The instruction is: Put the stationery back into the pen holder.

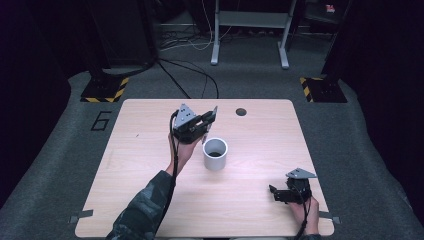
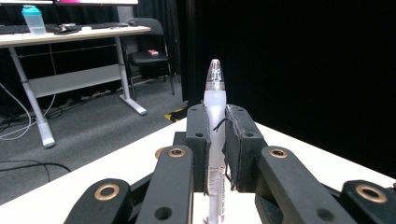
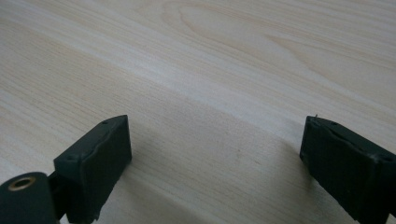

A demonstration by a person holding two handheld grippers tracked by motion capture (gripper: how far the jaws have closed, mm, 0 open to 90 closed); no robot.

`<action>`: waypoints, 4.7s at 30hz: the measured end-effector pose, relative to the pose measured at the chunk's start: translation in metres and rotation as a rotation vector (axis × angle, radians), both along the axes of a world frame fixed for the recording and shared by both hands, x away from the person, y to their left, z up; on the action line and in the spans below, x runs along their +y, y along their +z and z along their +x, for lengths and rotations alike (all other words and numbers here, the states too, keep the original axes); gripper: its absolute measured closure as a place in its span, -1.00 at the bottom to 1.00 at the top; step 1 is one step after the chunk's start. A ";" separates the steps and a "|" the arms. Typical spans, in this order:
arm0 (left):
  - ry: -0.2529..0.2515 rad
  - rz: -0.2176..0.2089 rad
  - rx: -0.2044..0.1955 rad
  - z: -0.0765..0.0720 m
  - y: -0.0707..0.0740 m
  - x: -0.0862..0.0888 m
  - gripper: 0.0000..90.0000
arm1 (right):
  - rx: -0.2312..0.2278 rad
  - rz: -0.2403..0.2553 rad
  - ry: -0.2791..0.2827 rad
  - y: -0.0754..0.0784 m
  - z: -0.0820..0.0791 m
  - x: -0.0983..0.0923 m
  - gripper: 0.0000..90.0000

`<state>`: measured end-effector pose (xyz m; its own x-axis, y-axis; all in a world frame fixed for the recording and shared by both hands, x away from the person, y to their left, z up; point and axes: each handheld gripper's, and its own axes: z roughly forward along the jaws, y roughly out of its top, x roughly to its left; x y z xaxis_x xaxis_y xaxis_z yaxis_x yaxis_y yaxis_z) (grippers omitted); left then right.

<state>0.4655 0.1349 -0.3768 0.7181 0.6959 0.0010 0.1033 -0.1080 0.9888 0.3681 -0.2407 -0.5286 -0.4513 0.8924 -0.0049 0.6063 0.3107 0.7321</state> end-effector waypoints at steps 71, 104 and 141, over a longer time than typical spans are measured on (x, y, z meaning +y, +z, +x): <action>-0.036 0.130 0.194 0.016 -0.074 -0.031 0.78 | -0.002 0.001 0.002 0.000 0.000 0.000 -0.80; -0.022 0.274 0.210 -0.025 -0.028 0.018 -0.66 | -0.001 0.001 0.001 0.000 0.000 0.000 -0.80; 0.262 0.390 0.484 -0.116 -0.118 0.170 -0.97 | 0.000 0.000 -0.001 0.000 0.000 0.000 -0.80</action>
